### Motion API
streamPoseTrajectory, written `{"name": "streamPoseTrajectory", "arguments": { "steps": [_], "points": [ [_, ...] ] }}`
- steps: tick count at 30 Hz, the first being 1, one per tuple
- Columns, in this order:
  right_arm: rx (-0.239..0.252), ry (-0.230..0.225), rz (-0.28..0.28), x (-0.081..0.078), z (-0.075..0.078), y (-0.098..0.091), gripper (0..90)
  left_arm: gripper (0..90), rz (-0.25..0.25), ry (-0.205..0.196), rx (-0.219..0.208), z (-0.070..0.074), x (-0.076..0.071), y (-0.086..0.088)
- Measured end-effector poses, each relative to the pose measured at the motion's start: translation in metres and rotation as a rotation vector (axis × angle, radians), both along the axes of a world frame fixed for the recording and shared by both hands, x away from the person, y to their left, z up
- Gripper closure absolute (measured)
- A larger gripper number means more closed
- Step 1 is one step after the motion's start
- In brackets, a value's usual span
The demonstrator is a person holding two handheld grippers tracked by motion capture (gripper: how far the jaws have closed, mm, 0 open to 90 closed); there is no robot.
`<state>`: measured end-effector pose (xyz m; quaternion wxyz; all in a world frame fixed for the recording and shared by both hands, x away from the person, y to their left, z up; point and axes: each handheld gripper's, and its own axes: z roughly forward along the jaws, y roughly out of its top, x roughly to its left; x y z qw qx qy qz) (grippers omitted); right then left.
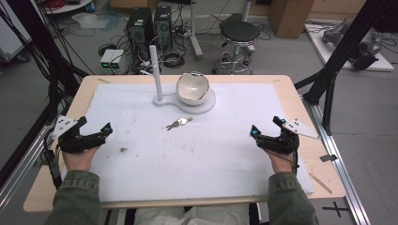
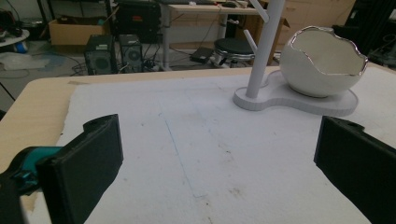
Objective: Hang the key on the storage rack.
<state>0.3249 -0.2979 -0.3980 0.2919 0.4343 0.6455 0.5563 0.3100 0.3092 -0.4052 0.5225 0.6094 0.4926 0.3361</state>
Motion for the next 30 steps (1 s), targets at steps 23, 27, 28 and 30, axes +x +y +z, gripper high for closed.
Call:
{"name": "streamPoseTrajectory", "arguments": {
  "steps": [23,27,28,30],
  "points": [
    [-0.043,-0.007,-0.003,0.0005,-0.0012,0.0029,0.5,1.7,-0.023,0.020,0.018,-0.0033,0.0030,-0.0031],
    [-0.059,-0.010,-0.009,0.0010,-0.0021,0.0032,0.5,1.7,-0.022,0.027,0.024,-0.0046,0.0031,-0.0043],
    [-0.057,-0.008,-0.009,0.0011,-0.0023,0.0032,0.5,1.7,-0.023,0.030,0.027,-0.0048,0.0032,-0.0044],
    [-0.058,-0.007,-0.008,0.0013,-0.0024,0.0030,0.5,1.7,-0.024,0.031,0.029,-0.0049,0.0032,-0.0053]
  ]
}}
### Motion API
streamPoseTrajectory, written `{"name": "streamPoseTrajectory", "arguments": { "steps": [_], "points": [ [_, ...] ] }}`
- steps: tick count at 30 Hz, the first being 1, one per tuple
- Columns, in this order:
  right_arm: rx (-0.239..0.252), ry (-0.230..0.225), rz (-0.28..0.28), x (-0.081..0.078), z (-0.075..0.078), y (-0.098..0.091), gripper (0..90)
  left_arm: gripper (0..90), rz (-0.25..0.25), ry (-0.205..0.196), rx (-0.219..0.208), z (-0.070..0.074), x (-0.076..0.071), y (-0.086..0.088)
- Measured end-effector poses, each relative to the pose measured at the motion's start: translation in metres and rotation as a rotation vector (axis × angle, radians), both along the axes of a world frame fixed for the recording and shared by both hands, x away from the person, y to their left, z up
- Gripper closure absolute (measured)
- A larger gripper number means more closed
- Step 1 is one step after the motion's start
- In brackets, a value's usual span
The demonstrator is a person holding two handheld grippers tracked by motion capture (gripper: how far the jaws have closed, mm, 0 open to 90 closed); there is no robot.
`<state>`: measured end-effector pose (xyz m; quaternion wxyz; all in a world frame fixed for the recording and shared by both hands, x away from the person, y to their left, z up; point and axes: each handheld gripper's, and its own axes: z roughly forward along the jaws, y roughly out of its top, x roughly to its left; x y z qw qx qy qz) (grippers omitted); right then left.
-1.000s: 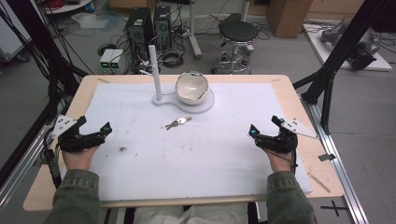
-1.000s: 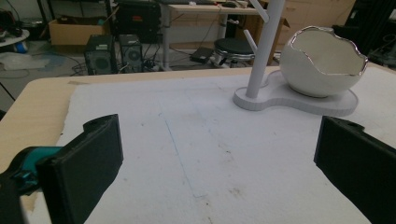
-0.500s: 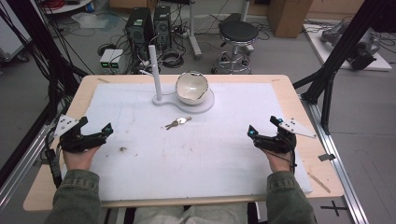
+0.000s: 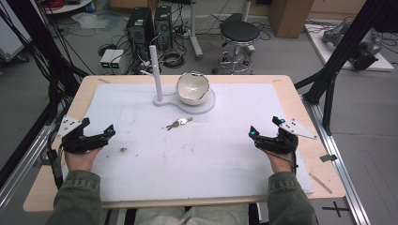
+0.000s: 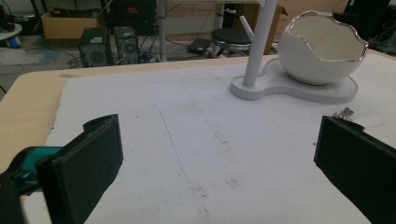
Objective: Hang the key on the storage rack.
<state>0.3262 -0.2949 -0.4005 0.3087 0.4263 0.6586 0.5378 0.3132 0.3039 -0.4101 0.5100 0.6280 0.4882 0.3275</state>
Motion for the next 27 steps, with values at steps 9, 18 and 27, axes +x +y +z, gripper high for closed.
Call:
{"name": "streamPoseTrajectory", "arguments": {
  "steps": [9,18,27],
  "points": [
    [0.010,0.005,-0.002,0.000,0.000,-0.001,0.5,1.7,-0.006,0.001,0.008,0.002,0.002,-0.005],
    [0.014,0.004,-0.006,0.000,0.000,-0.002,0.5,1.7,-0.032,-0.002,0.045,0.012,0.007,-0.016],
    [0.022,0.009,-0.005,-0.001,0.000,-0.002,0.5,1.7,-0.078,0.025,0.045,0.021,0.013,-0.023]
  ]
}}
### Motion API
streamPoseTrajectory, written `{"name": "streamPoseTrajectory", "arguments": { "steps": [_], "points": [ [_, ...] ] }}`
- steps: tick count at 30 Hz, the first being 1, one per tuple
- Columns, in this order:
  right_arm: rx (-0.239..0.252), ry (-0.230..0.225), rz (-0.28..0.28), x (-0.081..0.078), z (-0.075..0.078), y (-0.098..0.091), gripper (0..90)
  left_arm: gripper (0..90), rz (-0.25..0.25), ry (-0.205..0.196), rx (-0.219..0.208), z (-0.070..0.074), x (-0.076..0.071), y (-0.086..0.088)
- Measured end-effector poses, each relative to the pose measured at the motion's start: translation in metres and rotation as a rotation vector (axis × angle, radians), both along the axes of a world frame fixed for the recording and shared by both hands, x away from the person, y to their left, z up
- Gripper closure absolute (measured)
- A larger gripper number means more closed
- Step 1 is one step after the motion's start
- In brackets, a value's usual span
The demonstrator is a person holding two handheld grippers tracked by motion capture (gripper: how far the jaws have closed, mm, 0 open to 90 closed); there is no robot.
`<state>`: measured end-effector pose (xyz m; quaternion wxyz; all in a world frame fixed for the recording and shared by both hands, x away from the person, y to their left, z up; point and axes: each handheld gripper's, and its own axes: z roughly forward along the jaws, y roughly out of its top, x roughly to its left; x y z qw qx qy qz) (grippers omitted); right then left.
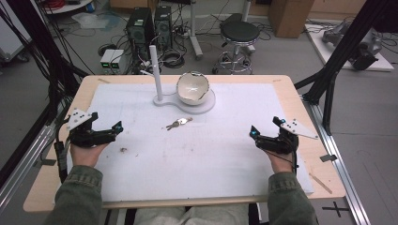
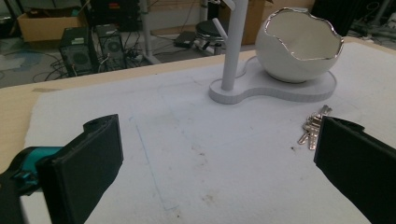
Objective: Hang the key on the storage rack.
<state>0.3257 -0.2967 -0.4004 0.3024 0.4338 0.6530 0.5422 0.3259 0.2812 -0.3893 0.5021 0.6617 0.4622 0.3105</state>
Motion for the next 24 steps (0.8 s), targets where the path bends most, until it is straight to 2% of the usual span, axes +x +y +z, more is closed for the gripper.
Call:
{"name": "streamPoseTrajectory", "arguments": {
  "steps": [9,20,24],
  "points": [
    [-0.007,0.002,-0.005,0.000,0.000,0.000,0.5,1.7,-0.058,0.022,0.046,0.009,0.010,-0.016],
    [-0.001,0.003,-0.009,0.000,0.000,-0.001,0.5,1.7,-0.138,0.026,0.104,0.026,0.023,-0.045],
    [0.000,-0.001,-0.008,0.000,0.000,-0.001,0.5,1.7,-0.156,0.051,0.134,0.030,0.030,-0.054]
  ]
}}
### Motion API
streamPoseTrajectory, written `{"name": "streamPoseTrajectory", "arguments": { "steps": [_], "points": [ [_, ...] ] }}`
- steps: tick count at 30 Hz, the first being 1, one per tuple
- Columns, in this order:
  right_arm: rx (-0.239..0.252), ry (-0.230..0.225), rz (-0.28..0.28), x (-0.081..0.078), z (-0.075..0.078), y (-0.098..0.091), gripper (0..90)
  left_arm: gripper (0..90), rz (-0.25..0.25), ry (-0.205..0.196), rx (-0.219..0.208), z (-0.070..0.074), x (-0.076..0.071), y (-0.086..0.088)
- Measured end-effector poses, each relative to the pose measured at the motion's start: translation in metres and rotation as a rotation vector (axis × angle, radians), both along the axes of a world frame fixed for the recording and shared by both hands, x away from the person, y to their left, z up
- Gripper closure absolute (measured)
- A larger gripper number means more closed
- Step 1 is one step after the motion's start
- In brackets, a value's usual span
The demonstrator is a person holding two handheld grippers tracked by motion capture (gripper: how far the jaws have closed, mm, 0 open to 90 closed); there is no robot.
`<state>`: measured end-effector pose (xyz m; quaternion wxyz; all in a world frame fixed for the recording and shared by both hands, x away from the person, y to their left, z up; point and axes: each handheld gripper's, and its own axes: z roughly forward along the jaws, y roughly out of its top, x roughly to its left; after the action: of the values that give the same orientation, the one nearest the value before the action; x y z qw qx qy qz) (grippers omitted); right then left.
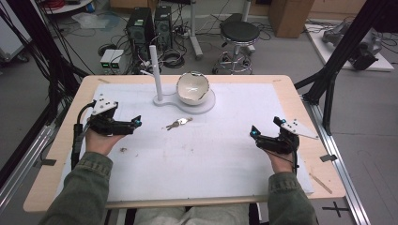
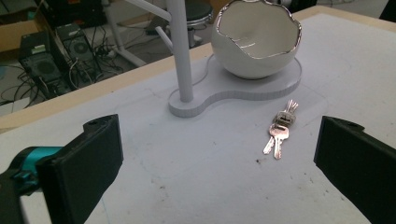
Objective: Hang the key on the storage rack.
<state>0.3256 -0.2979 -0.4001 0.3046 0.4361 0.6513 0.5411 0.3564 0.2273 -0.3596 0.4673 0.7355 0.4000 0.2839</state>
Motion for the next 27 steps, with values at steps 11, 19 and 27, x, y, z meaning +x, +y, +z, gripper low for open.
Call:
{"name": "streamPoseTrajectory", "arguments": {
  "steps": [11,19,27],
  "points": [
    [0.000,-0.003,0.010,0.001,0.000,0.000,0.4,1.7,-0.059,0.057,0.054,0.008,0.017,-0.026],
    [0.007,0.018,0.010,0.001,0.000,-0.001,0.5,1.7,-0.117,0.100,0.086,0.015,0.033,-0.046],
    [0.032,0.023,-0.013,0.000,0.001,-0.008,0.5,1.8,-0.167,0.125,0.132,0.021,0.054,-0.067]
  ]
}}
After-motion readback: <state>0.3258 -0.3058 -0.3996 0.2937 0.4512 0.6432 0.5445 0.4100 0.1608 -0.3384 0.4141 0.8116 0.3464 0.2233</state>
